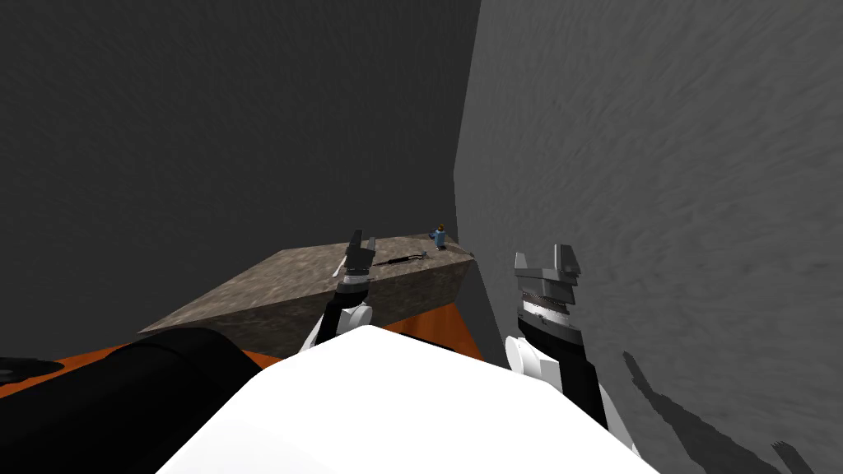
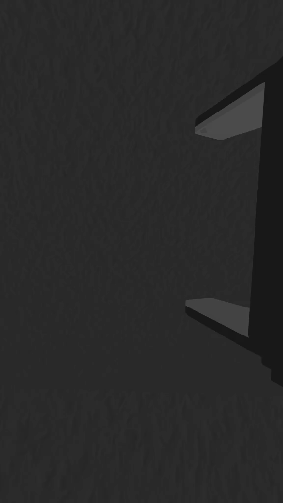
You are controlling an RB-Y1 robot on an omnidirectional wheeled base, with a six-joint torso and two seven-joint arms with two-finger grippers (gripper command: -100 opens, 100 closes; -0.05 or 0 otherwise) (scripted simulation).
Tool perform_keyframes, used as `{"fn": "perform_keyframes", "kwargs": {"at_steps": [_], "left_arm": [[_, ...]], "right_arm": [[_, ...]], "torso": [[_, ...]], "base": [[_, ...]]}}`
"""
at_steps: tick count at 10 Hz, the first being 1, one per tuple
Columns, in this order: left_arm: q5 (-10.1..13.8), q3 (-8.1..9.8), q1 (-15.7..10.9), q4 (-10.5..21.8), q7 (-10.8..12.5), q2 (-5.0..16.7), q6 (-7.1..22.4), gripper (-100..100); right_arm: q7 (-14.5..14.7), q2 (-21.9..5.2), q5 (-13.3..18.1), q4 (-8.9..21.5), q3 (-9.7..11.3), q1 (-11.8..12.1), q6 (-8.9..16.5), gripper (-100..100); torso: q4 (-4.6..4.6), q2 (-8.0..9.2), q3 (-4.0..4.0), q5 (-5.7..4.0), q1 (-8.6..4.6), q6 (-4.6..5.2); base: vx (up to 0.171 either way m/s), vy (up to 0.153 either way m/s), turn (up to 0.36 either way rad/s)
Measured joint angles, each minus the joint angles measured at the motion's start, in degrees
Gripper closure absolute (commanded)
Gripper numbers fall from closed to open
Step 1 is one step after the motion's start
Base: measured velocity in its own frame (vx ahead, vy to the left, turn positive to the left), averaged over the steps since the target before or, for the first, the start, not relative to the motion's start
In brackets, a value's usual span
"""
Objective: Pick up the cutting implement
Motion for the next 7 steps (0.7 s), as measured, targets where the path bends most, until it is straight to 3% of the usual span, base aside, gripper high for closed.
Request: {"fn": "perform_keyframes", "kwargs": {"at_steps": [4, 7], "left_arm": [[2.13, 1.24, -1.94, 0.93, 3.52, 4.76, 5.45, -100], [3.13, 1.77, -3.14, 1.52, 5.40, 6.61, 9.01, -100]], "right_arm": [[0.00, 0.00, 0.00, 0.00, 0.00, 0.00, 0.00, 0], [0.00, 0.00, 0.00, 0.00, 0.00, 0.00, 0.00, 0]], "torso": [[0.00, -0.01, -0.01, -0.01, -0.07, 0.01], [0.00, -0.01, 0.00, -0.01, -0.04, 0.00]], "base": [[0.001, -0.018, -0.027], [0.001, -0.014, -0.022]]}}
